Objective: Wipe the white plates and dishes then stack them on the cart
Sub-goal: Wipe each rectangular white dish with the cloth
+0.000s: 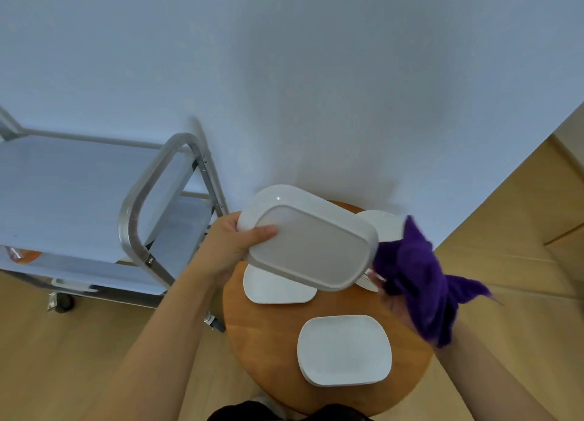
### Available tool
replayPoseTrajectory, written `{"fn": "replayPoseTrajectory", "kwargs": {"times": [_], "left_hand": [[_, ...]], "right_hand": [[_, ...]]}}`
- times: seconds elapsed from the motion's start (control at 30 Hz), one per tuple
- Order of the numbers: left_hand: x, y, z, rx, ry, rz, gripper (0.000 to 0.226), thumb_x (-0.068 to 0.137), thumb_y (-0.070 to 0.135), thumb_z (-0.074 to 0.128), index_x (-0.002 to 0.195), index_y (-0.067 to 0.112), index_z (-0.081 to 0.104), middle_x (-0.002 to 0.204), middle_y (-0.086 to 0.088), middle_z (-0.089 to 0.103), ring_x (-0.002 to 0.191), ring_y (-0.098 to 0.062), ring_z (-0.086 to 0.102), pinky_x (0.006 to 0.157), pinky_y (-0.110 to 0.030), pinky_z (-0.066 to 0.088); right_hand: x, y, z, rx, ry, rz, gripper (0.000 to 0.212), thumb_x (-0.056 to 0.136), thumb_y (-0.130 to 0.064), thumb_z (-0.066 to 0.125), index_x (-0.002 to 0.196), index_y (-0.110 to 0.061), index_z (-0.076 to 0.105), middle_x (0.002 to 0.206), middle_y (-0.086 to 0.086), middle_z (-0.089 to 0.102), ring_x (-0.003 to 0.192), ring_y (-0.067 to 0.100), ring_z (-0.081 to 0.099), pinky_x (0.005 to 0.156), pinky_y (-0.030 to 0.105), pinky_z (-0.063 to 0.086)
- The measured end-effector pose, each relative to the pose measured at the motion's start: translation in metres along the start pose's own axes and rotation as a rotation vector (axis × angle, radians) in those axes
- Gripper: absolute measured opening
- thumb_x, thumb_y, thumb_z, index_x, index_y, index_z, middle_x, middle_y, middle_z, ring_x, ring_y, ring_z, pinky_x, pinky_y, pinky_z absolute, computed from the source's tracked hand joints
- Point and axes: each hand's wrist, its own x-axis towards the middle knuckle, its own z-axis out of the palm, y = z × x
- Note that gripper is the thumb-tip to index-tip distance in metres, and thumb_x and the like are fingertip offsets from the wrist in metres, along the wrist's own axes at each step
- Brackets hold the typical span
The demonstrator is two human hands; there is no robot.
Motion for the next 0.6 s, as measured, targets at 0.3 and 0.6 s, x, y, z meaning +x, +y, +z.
{"fn": "replayPoseTrajectory", "kwargs": {"times": [0.3, 0.6], "left_hand": [[-0.005, -0.013, 0.052, -0.068, 0.392, -0.098, 0.046, 0.084, 0.055, 0.054, 0.082, 0.010, 0.065, 0.086, -0.010, 0.070, 0.083, -0.025, 0.064, 0.075, -0.040, 0.051], [-0.017, -0.017, 0.089, -0.293, 0.368, 0.032, 0.025, 0.096, 0.018, 0.047, 0.077, 0.019, 0.063, 0.061, 0.007, 0.067, 0.063, -0.009, 0.065, 0.055, -0.020, 0.053]], "right_hand": [[-0.043, -0.018, 0.063, -0.440, -0.061, -1.130, 0.050, 0.067, -0.008, 0.065, 0.110, -0.028, 0.049, 0.111, 0.005, 0.056, 0.099, 0.013, 0.059, 0.084, 0.027, 0.051], [-0.042, 0.050, 0.134, -0.933, 0.223, -1.377, 0.064, 0.076, -0.053, 0.056, 0.135, -0.032, 0.042, 0.145, 0.006, 0.036, 0.132, 0.030, 0.037, 0.101, 0.051, 0.042]]}}
